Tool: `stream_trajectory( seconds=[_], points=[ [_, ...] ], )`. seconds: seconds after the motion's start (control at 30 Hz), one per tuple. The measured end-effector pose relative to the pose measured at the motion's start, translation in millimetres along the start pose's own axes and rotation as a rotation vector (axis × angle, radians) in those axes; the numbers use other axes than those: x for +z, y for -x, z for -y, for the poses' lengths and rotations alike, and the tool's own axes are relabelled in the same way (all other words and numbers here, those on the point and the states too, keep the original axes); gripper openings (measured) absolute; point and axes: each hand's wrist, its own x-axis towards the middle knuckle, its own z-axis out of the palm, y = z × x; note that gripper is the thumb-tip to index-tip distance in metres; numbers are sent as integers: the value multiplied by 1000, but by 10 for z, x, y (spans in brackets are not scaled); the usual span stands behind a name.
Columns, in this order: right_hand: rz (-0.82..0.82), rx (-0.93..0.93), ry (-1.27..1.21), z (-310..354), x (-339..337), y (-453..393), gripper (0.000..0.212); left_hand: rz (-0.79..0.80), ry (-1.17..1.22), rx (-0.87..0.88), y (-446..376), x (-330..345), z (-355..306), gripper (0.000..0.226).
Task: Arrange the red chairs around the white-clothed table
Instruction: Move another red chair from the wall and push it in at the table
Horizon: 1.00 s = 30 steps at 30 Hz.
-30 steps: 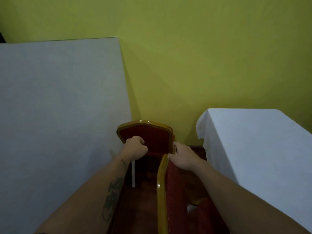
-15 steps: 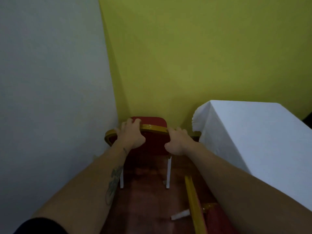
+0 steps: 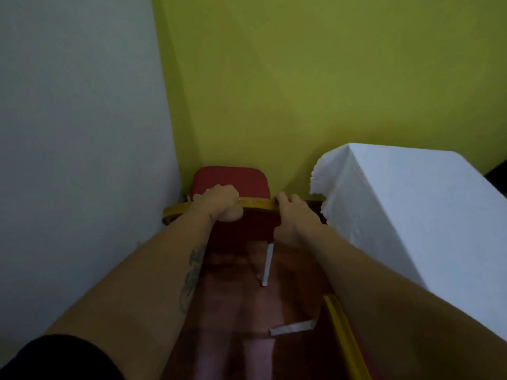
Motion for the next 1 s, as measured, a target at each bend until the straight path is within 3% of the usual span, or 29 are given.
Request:
stream_trajectory(
  seconds=[0.27,0.47,0.63,0.77,0.83,0.87,1.0],
  points=[
    [-12,-62,300,154,3,333,88,71,-24,96,112,7,175,22],
    [-84,-121,365,358,162,653,78,90,-64,154,290,-25,356,41],
    [-134,-121,369,491,293,826,76,3,-93,166,342,9,514,62],
    [-121,-141,347,531,347,854,67,-85,-63,-81,401,83,639,99],
    [-111,-134,322,497,313,820,56,-59,94,-197,492,114,657,104],
    [-102,-126,300,468,298,798,49,-92,232,-262,535,142,649,95],
    [-35,-84,192,313,364,743,42,-347,1122,-577,706,235,474,63]
  ],
)
